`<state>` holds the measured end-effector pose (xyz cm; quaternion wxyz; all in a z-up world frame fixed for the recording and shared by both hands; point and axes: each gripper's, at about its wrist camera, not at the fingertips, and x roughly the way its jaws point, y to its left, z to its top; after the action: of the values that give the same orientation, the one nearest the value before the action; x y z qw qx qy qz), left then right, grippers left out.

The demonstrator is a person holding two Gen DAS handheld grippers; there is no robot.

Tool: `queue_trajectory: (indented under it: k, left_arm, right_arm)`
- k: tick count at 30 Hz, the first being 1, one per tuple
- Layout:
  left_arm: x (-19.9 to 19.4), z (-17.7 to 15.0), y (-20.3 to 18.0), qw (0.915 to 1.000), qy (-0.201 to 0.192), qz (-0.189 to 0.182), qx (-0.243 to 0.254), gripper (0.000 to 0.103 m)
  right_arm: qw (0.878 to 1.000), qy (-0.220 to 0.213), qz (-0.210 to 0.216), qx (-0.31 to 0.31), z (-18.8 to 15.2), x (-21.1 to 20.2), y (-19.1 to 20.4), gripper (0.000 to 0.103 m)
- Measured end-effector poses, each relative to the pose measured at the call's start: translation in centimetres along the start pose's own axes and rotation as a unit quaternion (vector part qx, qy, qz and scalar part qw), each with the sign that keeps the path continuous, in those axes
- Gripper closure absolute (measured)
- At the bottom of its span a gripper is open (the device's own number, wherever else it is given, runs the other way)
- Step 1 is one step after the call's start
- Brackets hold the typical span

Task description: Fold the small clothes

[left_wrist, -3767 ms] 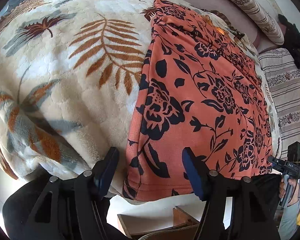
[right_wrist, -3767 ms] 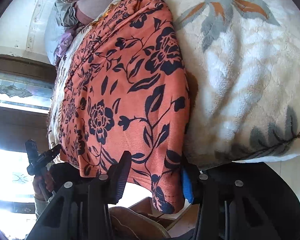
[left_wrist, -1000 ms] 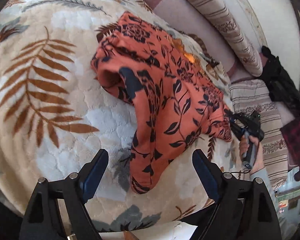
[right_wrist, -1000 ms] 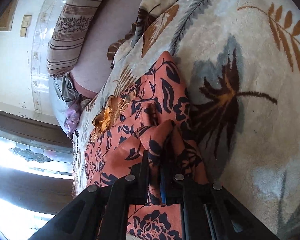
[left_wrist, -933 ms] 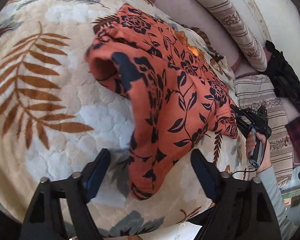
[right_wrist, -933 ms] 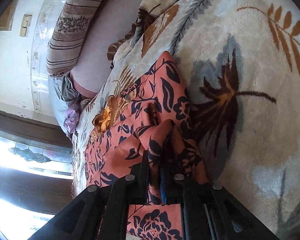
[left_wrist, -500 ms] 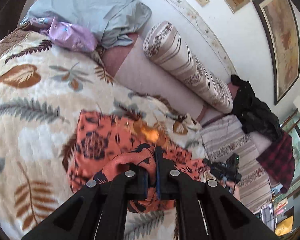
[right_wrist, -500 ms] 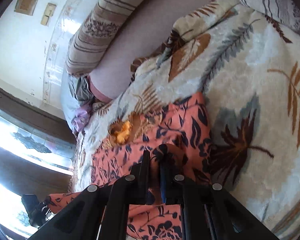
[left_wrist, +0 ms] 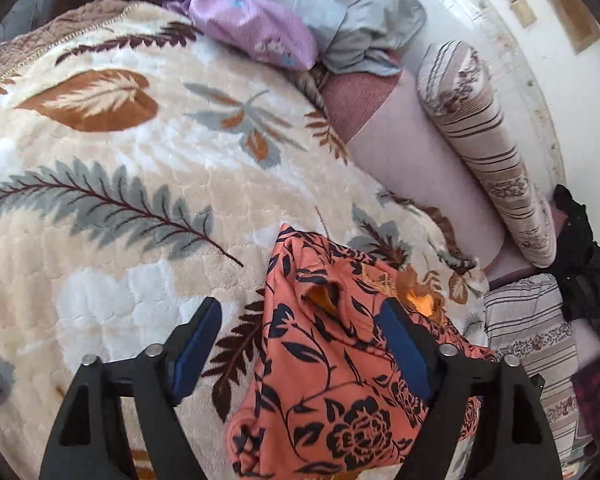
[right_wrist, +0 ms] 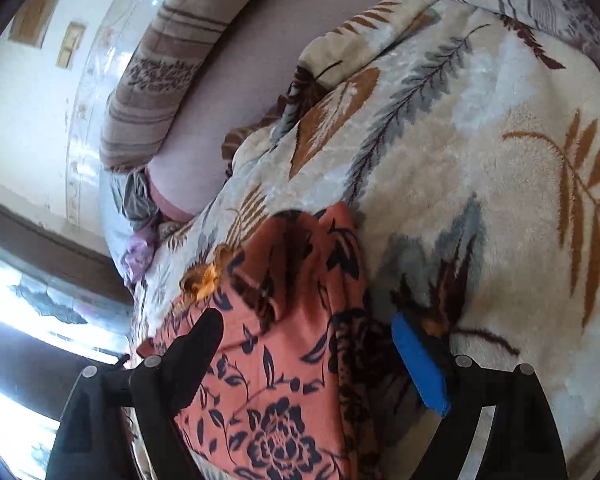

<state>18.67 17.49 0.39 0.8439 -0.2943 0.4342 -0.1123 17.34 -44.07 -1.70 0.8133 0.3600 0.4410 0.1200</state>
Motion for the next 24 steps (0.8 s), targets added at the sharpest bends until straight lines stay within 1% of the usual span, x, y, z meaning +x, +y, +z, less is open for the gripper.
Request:
queue_trajectory:
  k: [1,2,4,5,6,7,8,9,10,11,12,13,14,16,18,20,21,23,24]
  left_arm:
    - [-0.5,-0.5,-0.2,1.0000,-0.004,0.001,0.009,0.013]
    - [-0.2,-1.2,-0.4,0.9997,0.007,0.000,0.022,0.012]
    - [2.4,-2.6,-1.3,0.9974,0.052,0.002,0.051,0.012]
    - [4.2,-3.3,-1.7,0.9954,0.076,0.010,0.058,0.012]
    - [5.9,-4.1,-1.9,0.9922,0.100,0.022,0.071,0.012]
    - [7.2,-4.7,-2.3,0.9887,0.107,0.046,0.094,0.013]
    - [7.2,-5.2,-3.2,0.9864,0.081,0.067,0.126,0.015]
    - [7.4,-5.4,-4.3,0.9804,0.071,0.088,0.161,0.026]
    - [7.8,-5.4,-4.9,0.9733,0.083,0.119,0.177,0.057]
    - [7.7,-4.9,-5.1,0.9745,0.090,0.120,0.167,0.073]
    - [7.3,-4.2,-5.2,0.9783,0.097,0.111,0.146,0.079]
    - [6.3,-3.7,-5.2,0.9813,0.094,0.102,0.133,0.080]
    - [5.0,-3.3,-5.7,0.9834,0.084,0.093,0.131,0.082]
    - [1.9,-3.4,-7.1,0.9838,0.066,0.079,0.146,0.084]
    - [-1.3,-4.3,-8.4,0.9823,0.053,0.066,0.167,0.084]
    - [-4.6,-6.0,-9.0,0.9822,0.041,0.050,0.177,0.084]
    - [-6.1,-7.2,-8.8,0.9820,0.042,0.045,0.178,0.084]
    - [-7.9,-10.2,-7.8,0.9811,0.053,0.041,0.181,0.082]
    - [-8.3,-12.0,-6.6,0.9807,0.065,0.041,0.180,0.077]
  right_arm:
    - [1.000,0.011,-0.002,-0.014,-0.6,0.2,0.4,0.015]
    - [0.999,0.028,-0.004,-0.026,-1.3,0.7,0.7,0.015]
    - [0.997,0.063,-0.023,-0.044,-2.5,2.7,1.2,0.015]
    - [0.995,0.077,-0.032,-0.051,-3.2,3.6,1.5,0.017]
    - [0.994,0.072,-0.050,-0.071,-3.7,4.3,2.4,0.017]
    - [0.990,0.073,-0.069,-0.097,-4.2,4.9,3.5,0.019]
    - [0.986,0.086,-0.087,-0.111,-4.5,5.6,4.5,0.038]
    - [0.984,0.095,-0.103,-0.113,-4.5,5.9,5.0,0.061]
    - [0.983,0.100,-0.108,-0.113,-4.4,5.9,5.3,0.069]
    - [0.982,0.101,-0.114,-0.113,-4.3,5.6,5.6,0.076]
    - [0.982,0.095,-0.116,-0.112,-4.1,4.8,6.2,0.081]
    - [0.984,0.084,-0.111,-0.112,-4.0,3.7,6.8,0.082]
    - [0.986,0.072,-0.101,-0.112,-4.0,2.4,7.5,0.083]
    - [0.988,0.053,-0.083,-0.117,-4.2,-0.5,9.3,0.085]
    - [0.988,0.041,-0.073,-0.133,-5.3,-3.5,11.1,0.087]
    - [0.987,0.034,-0.066,-0.140,-7.3,-6.6,11.9,0.087]
    - [0.988,0.035,-0.060,-0.135,-8.6,-8.1,11.7,0.087]
    - [0.991,0.046,-0.048,-0.116,-11.7,-10.4,10.2,0.086]
    - [0.992,0.057,-0.045,-0.101,-13.6,-10.9,8.9,0.083]
